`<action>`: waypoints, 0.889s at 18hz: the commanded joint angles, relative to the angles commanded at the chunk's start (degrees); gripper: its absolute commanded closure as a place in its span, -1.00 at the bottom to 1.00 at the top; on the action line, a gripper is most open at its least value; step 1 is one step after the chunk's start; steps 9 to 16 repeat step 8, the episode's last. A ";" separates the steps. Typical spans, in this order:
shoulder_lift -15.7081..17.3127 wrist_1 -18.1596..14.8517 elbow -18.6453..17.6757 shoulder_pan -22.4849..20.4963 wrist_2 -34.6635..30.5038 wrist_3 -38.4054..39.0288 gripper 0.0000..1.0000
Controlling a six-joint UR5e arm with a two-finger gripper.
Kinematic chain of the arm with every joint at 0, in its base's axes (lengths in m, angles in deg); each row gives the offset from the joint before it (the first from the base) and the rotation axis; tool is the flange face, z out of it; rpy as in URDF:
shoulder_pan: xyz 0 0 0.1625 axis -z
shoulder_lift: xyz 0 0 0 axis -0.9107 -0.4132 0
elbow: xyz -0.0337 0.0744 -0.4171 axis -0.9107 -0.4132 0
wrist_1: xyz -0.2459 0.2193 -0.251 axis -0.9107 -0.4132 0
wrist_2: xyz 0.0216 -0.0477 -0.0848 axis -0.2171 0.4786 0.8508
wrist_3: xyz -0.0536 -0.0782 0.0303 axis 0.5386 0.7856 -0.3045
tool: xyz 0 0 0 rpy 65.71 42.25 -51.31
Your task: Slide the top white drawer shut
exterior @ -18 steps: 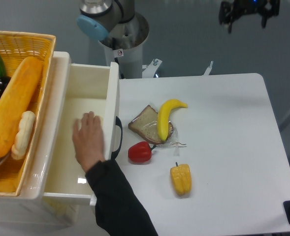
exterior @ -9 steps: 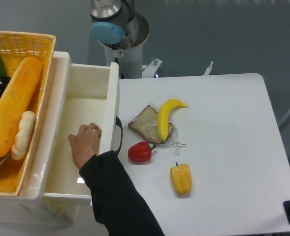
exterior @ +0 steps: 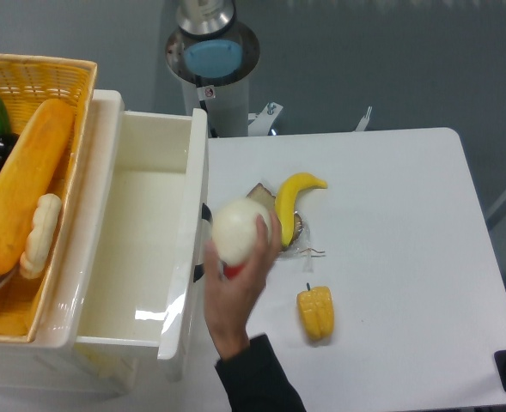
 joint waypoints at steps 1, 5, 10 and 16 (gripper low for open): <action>-0.44 0.00 0.00 -0.97 0.09 -1.58 -1.00; -1.06 -0.26 0.00 -1.42 -0.35 -2.30 -1.00; -1.06 -0.53 -0.35 -1.50 -0.35 -2.30 -1.00; -1.06 -0.53 -0.35 -1.50 -0.35 -2.30 -1.00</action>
